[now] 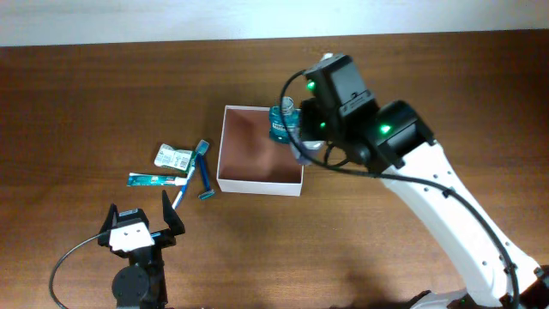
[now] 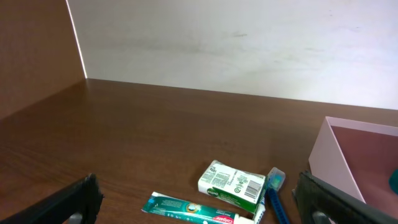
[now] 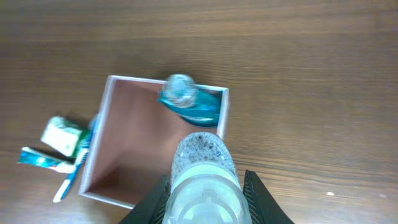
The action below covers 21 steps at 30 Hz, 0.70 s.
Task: Pack container
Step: 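Carry the pump bottle with the right gripper into the box beside the mouthwash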
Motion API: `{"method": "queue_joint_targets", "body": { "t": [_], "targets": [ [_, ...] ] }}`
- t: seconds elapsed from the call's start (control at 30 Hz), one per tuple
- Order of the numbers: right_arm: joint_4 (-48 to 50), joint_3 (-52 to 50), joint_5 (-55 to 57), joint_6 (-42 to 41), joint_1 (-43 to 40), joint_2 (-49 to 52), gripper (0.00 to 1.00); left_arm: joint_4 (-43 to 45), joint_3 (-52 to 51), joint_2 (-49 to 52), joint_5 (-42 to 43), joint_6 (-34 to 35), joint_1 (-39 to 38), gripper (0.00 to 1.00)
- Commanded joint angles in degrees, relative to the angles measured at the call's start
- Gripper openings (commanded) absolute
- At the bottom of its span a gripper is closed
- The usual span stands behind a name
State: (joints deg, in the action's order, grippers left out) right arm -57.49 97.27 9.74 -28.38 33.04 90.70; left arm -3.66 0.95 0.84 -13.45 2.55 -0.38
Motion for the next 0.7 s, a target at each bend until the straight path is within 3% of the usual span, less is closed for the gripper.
{"method": "queue_joint_targets", "body": {
  "t": [0.0,0.67],
  "targets": [
    [1.86,0.24,3.43,-2.67,3.02,-1.53,0.25,0.13,-0.42,-0.48,0.63,-0.92,0.28,0.99],
    [2.89,0.24,7.96,-7.19,6.34,11.50,0.25,0.13,-0.42,-0.48,0.63,-0.90,0.28,0.99]
  ]
}}
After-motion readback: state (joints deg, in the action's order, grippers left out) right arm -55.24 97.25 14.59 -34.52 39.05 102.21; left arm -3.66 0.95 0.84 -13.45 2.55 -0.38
